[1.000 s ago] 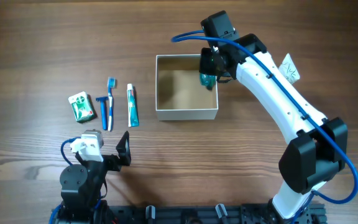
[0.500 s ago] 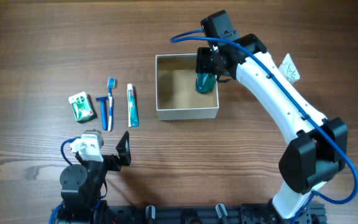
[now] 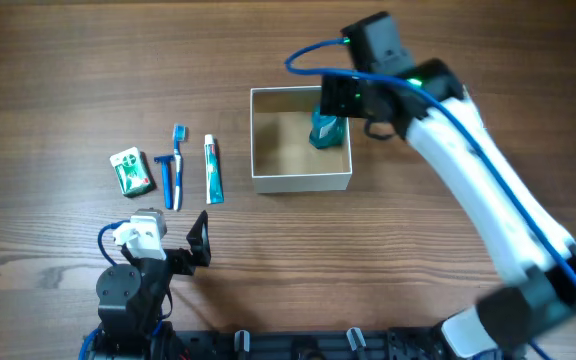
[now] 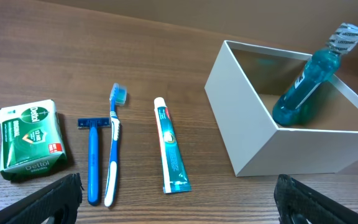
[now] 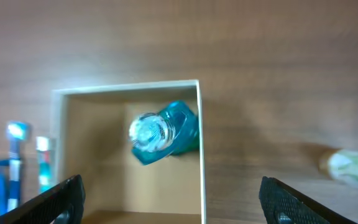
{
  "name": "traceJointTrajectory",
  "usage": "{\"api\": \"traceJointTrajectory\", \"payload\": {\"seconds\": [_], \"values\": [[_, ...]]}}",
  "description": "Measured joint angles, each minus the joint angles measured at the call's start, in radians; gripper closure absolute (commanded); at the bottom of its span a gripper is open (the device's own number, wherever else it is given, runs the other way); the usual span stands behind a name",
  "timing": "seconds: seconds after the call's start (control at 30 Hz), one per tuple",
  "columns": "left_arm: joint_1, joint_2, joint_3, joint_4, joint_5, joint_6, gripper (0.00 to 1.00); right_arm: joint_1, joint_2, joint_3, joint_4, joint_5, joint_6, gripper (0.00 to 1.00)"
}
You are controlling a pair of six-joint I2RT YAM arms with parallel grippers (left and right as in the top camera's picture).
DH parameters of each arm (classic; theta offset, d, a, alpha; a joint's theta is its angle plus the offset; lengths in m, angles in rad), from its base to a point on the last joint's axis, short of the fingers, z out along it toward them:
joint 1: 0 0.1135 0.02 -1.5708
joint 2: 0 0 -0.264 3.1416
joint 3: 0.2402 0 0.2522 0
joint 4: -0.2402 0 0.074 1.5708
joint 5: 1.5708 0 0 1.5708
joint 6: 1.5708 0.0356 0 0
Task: Pack container
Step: 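Move the right gripper to the white lotion tube and grasp it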
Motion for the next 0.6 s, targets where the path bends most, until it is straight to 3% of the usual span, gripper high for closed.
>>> {"api": "traceJointTrajectory", "payload": {"seconds": [0.27,0.6], "values": [[0.0,0.0,0.0,0.0,0.0,0.0,0.0,-0.136,-0.203,0.008,-0.013,0.072,-0.065,0.16],[0.0,0.0,0.0,0.0,0.0,0.0,0.0,-0.467,-0.078,0.008,-0.021,0.011,-0.195,0.21]]}}
